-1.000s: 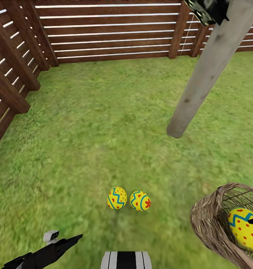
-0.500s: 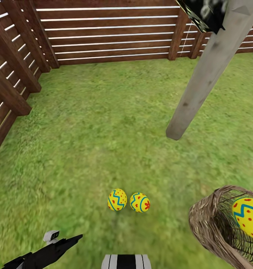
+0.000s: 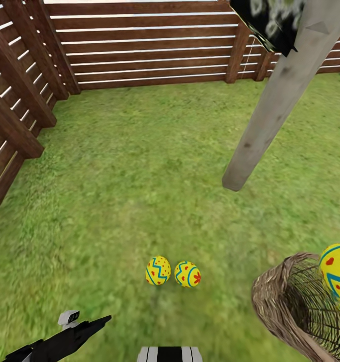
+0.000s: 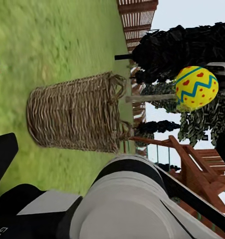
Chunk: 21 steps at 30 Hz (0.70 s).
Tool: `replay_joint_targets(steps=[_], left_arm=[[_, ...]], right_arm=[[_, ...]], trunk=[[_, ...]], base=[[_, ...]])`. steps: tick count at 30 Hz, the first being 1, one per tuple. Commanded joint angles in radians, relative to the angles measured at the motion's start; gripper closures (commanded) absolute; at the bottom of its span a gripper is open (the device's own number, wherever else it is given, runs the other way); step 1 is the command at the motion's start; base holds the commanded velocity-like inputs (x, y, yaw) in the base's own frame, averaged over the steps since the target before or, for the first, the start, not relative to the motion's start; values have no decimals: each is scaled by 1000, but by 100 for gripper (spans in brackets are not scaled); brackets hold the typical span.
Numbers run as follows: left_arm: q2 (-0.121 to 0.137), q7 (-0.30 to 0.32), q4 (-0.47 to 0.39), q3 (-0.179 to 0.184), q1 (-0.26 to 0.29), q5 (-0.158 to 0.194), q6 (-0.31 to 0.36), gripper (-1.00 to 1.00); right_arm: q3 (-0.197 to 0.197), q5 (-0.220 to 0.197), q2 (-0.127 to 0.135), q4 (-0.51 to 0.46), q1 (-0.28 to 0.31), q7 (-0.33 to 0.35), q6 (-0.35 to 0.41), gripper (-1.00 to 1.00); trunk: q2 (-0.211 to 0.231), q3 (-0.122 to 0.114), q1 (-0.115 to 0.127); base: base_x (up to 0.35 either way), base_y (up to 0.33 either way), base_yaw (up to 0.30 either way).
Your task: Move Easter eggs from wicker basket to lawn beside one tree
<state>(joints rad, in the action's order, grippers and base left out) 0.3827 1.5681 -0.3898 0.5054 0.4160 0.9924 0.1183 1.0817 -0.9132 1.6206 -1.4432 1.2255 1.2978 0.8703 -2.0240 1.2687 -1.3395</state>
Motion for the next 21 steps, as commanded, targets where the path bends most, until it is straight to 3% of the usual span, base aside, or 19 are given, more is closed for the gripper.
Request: replay_joint_targets(steps=[1, 6, 10, 14, 21], left_arm=[[1, 3, 0, 8, 1, 8, 11, -100], [2, 3, 0, 7, 1, 8, 9, -100], [2, 3, 0, 7, 1, 8, 8, -100], [2, 3, 0, 7, 1, 8, 6, -100], [2, 3, 0, 7, 1, 8, 6, -100]], right_arm=[[-33, -4, 16, -25, -6, -1, 33, 100], [-192, -4, 53, -80, -6, 0, 136, 100], [-304, -17, 118, -88, -6, 1, 158, 100], [-337, -39, 133, -99, -6, 3, 161, 100], [-335, -55, 120, -101, -6, 2, 164, 100]], trunk=[[7, -3, 4], [28, -12, 15], [28, -12, 15], [28, -12, 15], [28, -12, 15]], base=[[0, 0, 0], [0, 0, 0], [0, 0, 0], [0, 18, 0], [0, 269, 0]])
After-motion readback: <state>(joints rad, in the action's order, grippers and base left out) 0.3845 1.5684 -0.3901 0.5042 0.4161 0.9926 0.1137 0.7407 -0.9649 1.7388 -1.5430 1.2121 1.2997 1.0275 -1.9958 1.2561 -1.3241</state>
